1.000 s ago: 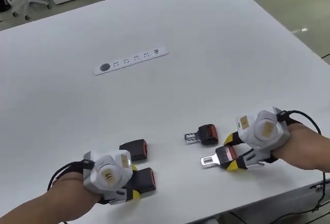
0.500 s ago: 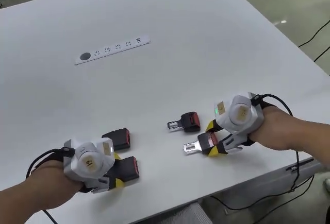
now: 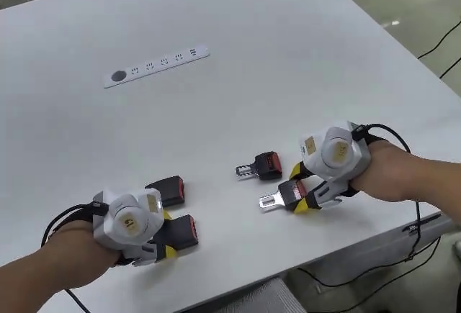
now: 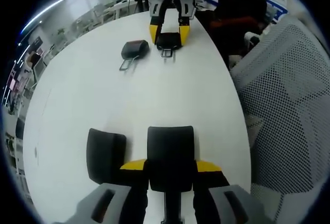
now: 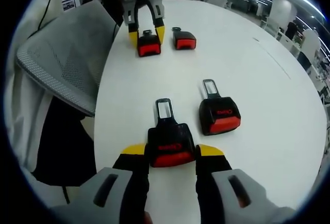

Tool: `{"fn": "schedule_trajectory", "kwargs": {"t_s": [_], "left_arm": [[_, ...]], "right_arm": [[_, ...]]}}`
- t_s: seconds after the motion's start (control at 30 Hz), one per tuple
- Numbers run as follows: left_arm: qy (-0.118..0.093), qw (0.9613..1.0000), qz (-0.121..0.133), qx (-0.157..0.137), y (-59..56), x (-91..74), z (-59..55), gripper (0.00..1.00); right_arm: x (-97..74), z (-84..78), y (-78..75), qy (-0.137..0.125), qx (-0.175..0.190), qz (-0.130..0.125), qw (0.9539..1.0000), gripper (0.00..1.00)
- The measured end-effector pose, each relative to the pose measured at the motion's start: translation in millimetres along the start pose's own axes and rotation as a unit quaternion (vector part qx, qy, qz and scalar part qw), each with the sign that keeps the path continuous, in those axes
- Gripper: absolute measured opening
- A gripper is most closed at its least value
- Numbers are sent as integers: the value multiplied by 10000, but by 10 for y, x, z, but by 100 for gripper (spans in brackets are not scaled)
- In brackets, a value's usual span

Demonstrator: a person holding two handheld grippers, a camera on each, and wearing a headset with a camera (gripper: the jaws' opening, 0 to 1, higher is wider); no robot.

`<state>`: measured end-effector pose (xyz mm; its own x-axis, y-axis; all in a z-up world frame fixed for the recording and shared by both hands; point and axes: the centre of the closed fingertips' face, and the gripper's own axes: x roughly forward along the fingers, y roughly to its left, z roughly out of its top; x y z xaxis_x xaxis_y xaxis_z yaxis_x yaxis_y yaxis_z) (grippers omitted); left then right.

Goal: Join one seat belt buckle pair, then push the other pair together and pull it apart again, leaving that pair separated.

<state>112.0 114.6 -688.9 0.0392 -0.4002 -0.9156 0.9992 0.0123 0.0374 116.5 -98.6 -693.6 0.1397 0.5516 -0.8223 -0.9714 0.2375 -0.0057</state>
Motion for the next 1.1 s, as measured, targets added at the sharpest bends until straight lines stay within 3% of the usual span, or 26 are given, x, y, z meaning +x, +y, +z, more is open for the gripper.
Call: {"fn": "schedule_trajectory", "kwargs": {"t_s": [0.73,0.9,1.1], "left_arm": [[11,10000,-51,-29,-17,3,0,33],[-33,10000,-37,-42,-13,4,-6,33],[-48,10000,-41,-51,1,14,-18,33]], "right_arm": [[20,1,-6,-3,-33,4,10000,34],[62,94,0,-288,180,-209,9992,34],[157,271,89,-576,276,-111,9979,34]]}}
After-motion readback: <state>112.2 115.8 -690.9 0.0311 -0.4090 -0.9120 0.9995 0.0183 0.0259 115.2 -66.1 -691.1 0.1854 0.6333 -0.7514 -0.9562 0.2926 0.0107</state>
